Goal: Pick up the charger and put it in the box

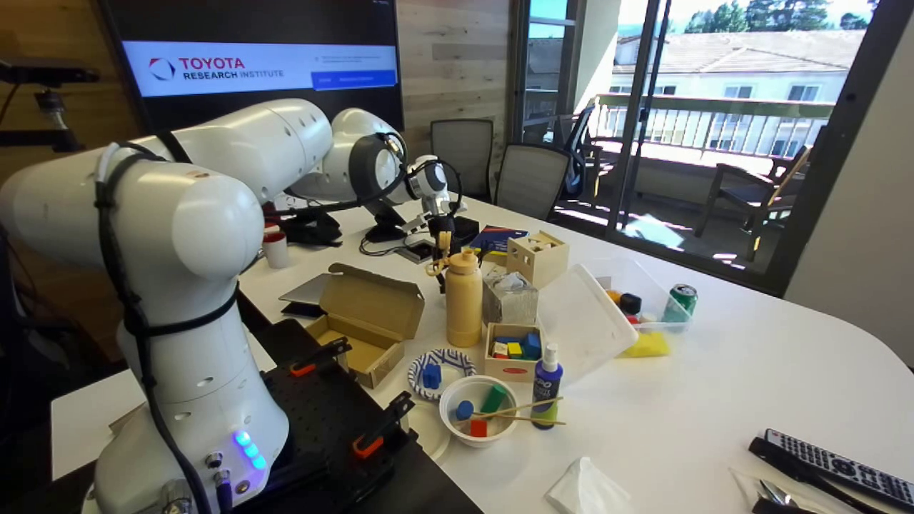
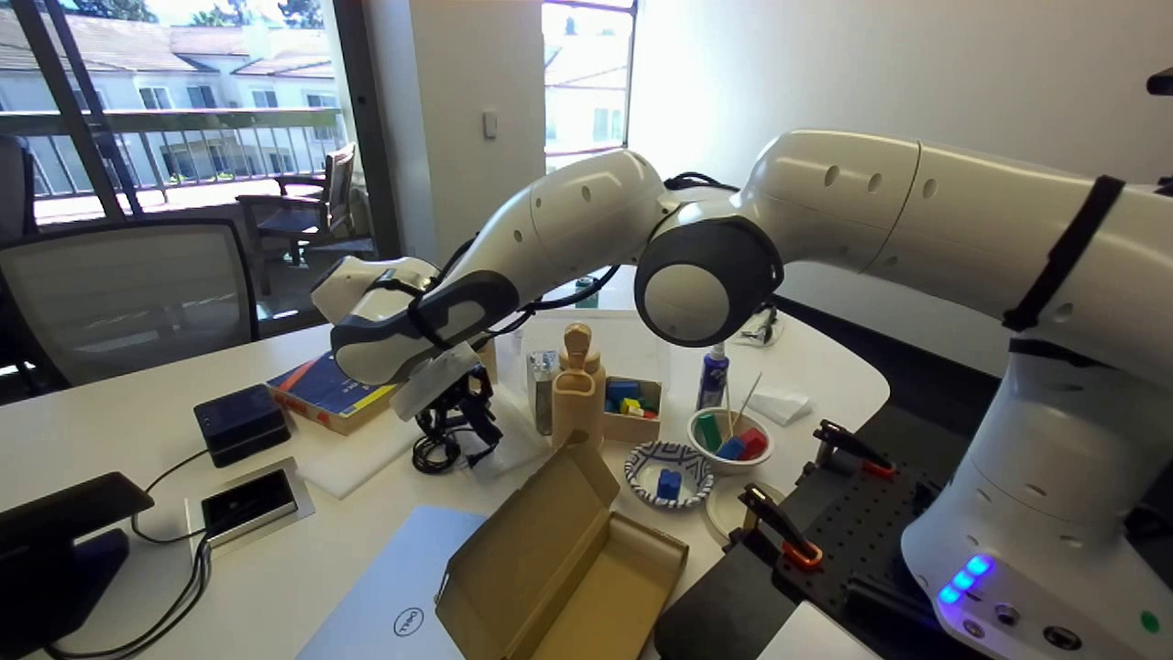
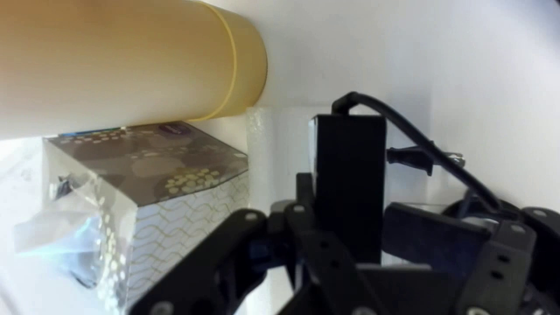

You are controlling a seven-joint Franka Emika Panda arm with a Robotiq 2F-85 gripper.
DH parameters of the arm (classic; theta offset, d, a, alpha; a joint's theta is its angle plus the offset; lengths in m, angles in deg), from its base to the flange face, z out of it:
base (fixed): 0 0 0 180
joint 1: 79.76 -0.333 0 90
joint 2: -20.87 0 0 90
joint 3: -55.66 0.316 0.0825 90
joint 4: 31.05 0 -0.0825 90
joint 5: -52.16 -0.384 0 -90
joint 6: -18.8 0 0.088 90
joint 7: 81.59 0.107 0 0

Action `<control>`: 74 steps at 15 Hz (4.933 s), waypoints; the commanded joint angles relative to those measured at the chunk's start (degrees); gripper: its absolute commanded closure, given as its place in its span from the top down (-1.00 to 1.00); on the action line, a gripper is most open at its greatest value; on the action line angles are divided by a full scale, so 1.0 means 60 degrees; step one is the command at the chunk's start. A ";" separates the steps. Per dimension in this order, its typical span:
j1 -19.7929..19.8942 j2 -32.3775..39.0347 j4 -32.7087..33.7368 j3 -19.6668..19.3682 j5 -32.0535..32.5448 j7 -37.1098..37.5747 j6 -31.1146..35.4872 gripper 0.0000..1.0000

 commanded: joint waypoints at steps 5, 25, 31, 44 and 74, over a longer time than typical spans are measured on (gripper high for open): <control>-0.0547 -0.2503 -0.1200 0.0567 -0.0107 -0.0754 -0.1528 -0.74; -0.0399 -0.9000 -0.7213 0.1796 -0.4686 0.4347 -0.5279 -0.74; 0.0503 -0.9785 -1.0001 0.2039 -0.5852 0.3726 -0.3630 -0.74; 0.1454 -1.0460 -1.5393 0.2079 -0.6445 0.1774 0.0044 -0.74; 0.1261 -0.7443 -1.4102 0.2466 -0.6232 0.2229 0.3901 -0.74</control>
